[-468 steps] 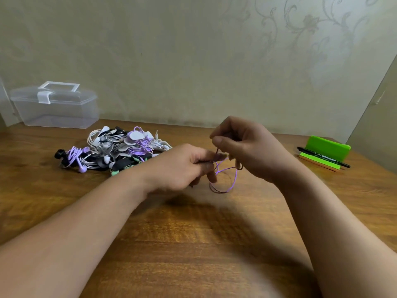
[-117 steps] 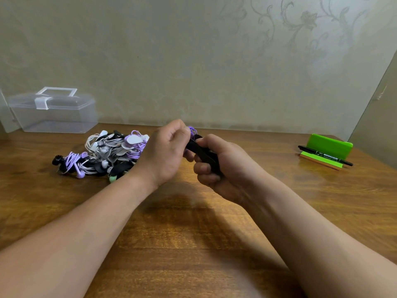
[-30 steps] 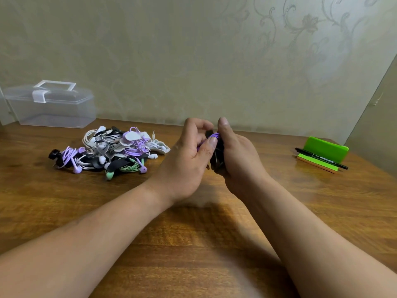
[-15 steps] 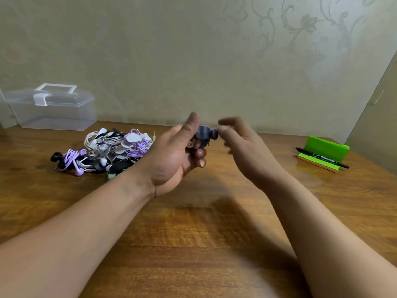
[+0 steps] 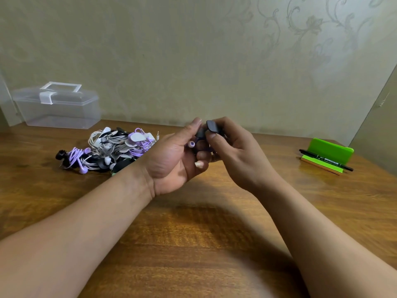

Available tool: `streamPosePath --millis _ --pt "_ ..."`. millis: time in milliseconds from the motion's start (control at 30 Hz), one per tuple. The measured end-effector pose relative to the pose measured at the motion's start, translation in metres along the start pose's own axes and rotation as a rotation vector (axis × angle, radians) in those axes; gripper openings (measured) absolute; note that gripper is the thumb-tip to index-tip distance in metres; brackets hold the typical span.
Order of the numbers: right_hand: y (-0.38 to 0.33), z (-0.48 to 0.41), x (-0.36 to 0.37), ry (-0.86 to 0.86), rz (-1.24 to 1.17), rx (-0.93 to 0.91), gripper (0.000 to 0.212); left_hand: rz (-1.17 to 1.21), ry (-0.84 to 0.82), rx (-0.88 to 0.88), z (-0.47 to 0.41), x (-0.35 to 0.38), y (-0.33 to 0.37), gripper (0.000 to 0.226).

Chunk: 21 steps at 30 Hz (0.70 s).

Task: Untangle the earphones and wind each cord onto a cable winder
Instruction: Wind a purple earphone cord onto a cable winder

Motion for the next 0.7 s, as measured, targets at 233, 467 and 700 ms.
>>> streamPosePath --millis 233,467,700 --pt "0.003 -0.001 -0.002 -0.115 -0.174 0.09 0.017 -0.05 -0.023 -0.061 0.001 -0.003 0.001 0.032" --pt "0.008 -0.002 -0.008 -0.077 -0.229 0.151 0.01 -0.336 0.106 -0.011 0.003 -0.015 0.011 0.042" --pt "0.006 -0.002 -0.007 -0.044 -0.164 0.154 0.007 -0.37 0.224 0.157 0.004 -0.015 0.022 0.023"
Point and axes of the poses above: each hand's wrist, its own z-axis away from the middle knuckle, its own x-axis out of the palm, y = z × x, the point moved 7 cm from there along -z, towards the middle knuckle, and after that the axes turned 9 degrees about z, right-handed, at the moved point
